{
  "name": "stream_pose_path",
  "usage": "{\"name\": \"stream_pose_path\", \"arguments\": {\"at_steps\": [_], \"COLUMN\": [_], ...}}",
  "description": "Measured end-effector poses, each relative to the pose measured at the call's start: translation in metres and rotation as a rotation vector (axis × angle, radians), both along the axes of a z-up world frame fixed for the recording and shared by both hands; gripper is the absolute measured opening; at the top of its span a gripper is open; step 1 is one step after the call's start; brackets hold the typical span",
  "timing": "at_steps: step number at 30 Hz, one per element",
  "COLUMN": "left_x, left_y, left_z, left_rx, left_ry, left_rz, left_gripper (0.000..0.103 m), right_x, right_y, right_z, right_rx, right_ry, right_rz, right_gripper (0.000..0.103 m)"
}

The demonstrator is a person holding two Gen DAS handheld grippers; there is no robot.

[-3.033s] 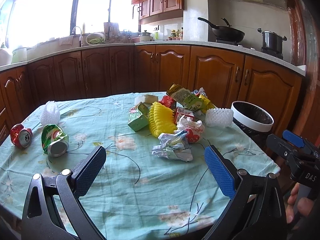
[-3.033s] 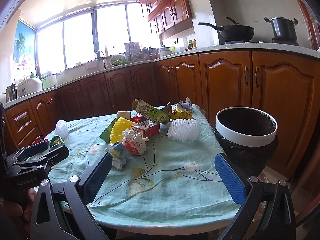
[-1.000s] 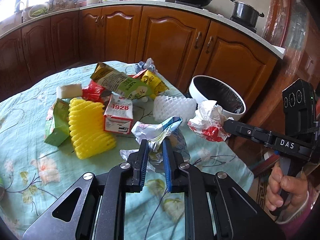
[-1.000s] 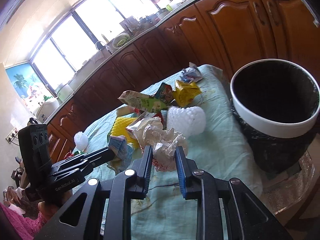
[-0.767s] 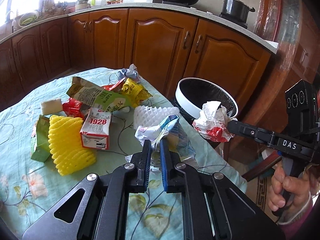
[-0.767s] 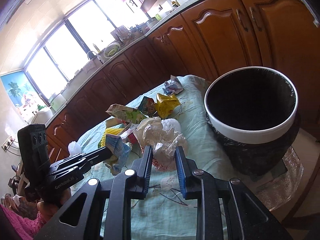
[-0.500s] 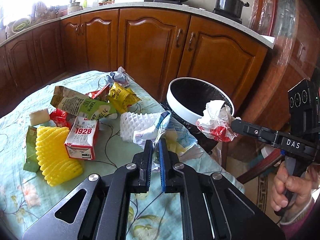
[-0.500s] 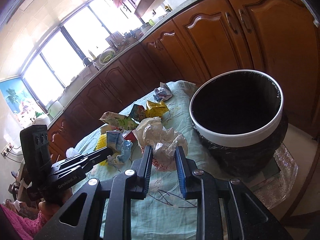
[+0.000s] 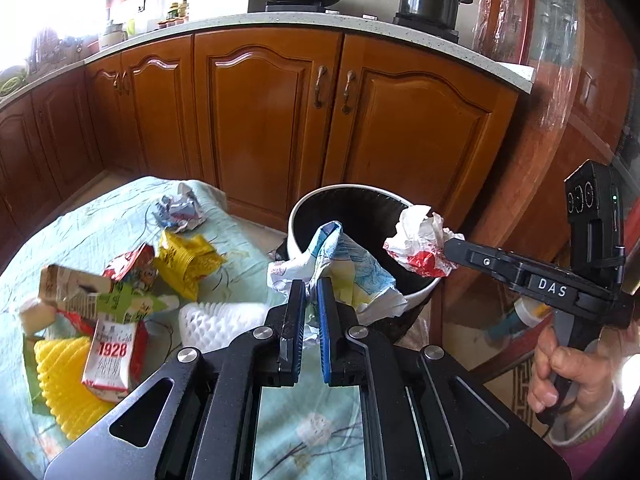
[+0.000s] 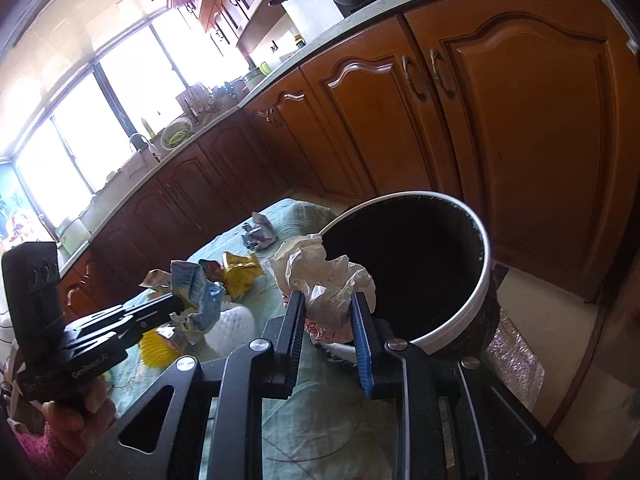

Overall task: Collect trash
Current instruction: 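Carry the tissue over the trash bin and open the right tool, then grasp the white foam net with the right tool while the left tool grasps the milk carton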

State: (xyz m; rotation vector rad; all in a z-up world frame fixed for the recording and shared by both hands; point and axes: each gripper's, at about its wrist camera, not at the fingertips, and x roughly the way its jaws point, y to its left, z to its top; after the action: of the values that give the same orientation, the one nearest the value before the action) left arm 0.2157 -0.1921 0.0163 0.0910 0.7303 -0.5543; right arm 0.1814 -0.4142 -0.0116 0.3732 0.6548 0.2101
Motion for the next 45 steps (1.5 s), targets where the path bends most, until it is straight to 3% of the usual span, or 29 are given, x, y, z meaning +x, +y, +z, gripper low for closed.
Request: {"name": "stream_pose_path", "arguments": {"at_steps": [9,15,20,22,24,29,32,33,34,45], "left_x": [0.059,0.080,0.084,0.086,0.084,0.073,0.057,0.051,0.047,-0.017], "left_y": [-0.062,-0.093,-0.101,-0.102,-0.101,-0.086,-0.065,-0.057,-0.048,0.043], "left_z": [-0.009,-0.027,-0.036,-0.036,-0.034,-0.026,-0.019,-0.018,-0.017,-0.009], "left_rx": [0.067,0.135,0.146,0.139,0.130,0.108,0.052,0.035,0.021,-0.061], "left_ry": [0.085,0.142,0.179,0.191,0.185,0.164,0.133,0.124,0.117,0.034], "left_rz": [-0.064,-0.086,-0.102,-0.100,-0.095,-0.075,-0.031,-0.012,0.001,0.156], "left_gripper": [0.006,0.006,0.008,0.014,0.029,0.042,0.062,0.065,0.065,0.081], "right_x": [0.039,0.051,0.064,0.067,0.066,0.056,0.044,0.041,0.038,-0.005], "right_y": [-0.014,-0.023,-0.029,-0.030,-0.033,-0.035,-0.032,-0.029,-0.026,0.028], "right_z": [-0.007,-0.012,-0.019,-0.019,-0.018,-0.016,-0.016,-0.015,-0.016,-0.015], "right_rx": [-0.115,-0.119,-0.111,-0.104,-0.097,-0.055,-0.012,0.003,0.016,0.080], "right_ry": [0.091,0.129,0.153,0.154,0.145,0.111,0.080,0.070,0.061,-0.005], "right_rz": [-0.017,-0.021,-0.018,-0.022,-0.033,-0.054,-0.063,-0.064,-0.063,-0.023], "right_gripper": [0.024,0.024,0.032,0.032,0.040,0.047,0.072,0.082,0.084,0.092]}}
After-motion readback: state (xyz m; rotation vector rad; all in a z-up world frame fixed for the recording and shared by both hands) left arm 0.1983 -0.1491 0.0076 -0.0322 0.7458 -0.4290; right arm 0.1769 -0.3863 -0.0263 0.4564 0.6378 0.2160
